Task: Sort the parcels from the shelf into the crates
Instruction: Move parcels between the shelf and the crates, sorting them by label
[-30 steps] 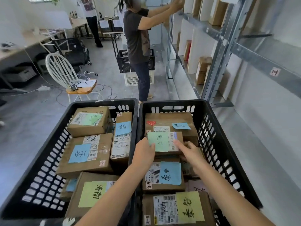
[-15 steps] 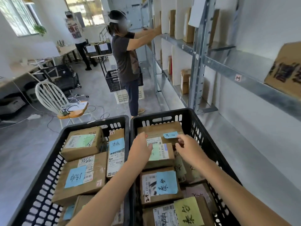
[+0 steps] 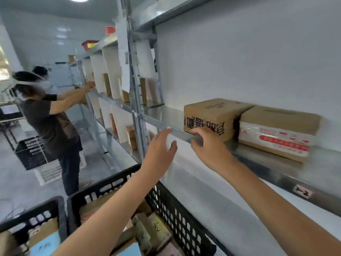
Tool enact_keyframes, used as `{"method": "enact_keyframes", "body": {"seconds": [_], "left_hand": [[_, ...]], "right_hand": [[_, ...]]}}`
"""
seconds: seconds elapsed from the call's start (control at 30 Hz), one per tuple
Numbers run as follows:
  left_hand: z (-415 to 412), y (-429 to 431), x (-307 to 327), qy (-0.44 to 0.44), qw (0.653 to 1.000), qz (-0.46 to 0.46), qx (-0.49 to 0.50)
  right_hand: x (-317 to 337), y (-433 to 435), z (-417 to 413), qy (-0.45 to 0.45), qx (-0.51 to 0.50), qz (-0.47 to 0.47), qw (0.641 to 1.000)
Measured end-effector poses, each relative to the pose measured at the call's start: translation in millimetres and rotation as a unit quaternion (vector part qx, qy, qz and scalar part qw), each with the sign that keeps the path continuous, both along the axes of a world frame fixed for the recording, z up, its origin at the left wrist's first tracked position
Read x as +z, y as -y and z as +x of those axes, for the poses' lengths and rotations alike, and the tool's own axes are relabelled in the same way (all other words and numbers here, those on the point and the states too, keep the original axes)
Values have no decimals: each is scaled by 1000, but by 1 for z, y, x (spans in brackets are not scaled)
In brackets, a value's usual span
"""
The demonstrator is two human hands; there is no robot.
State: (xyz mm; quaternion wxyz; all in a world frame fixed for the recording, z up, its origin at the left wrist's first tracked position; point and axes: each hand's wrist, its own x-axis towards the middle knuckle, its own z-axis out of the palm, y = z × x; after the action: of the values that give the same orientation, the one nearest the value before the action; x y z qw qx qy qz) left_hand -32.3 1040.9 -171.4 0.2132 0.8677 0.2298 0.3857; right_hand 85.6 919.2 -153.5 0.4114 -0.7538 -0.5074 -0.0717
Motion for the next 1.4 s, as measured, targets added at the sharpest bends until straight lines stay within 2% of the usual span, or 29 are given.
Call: {"method": "enact_keyframes", "body": {"seconds": [0.17,0.27,0.33,0.43,0.53,0.63,0.7,0.87,1.0,1.1,1.27,1.4], "left_hand": [[39,58,30,104,973,41,-204],[57,89,40,132,958,22,-254],[67,105,45,133,952,1,-277],[80,127,44,67,949,-51,-305],[91,146,32,1,953,-35,-302],[95,154,21,-28,962,-48,-267],[98,154,19,-26,966,-76,-244],[108,149,28,19,937,-201,-285],[117,143,39,-13,912,-296,-284],[119,136,43,-29,902,-322,-286],[110,134,40,20,882,-378,-282],[98,129,44,91,815,-481,-309]], "right_hand": [[24,57,7,-14,-41,50,998],[34,89,5,-10,-67,84,994],[40,110,8,4,-110,108,988],[46,139,17,12,-190,137,972],[48,162,31,64,-282,56,956],[44,180,39,129,-322,-40,937],[42,190,44,144,-344,-52,927],[44,206,56,10,-326,64,943],[37,202,61,-148,-312,-6,939],[31,195,60,-223,-291,9,930],[29,198,48,-240,-280,93,925],[37,217,33,-238,-244,244,908]]}}
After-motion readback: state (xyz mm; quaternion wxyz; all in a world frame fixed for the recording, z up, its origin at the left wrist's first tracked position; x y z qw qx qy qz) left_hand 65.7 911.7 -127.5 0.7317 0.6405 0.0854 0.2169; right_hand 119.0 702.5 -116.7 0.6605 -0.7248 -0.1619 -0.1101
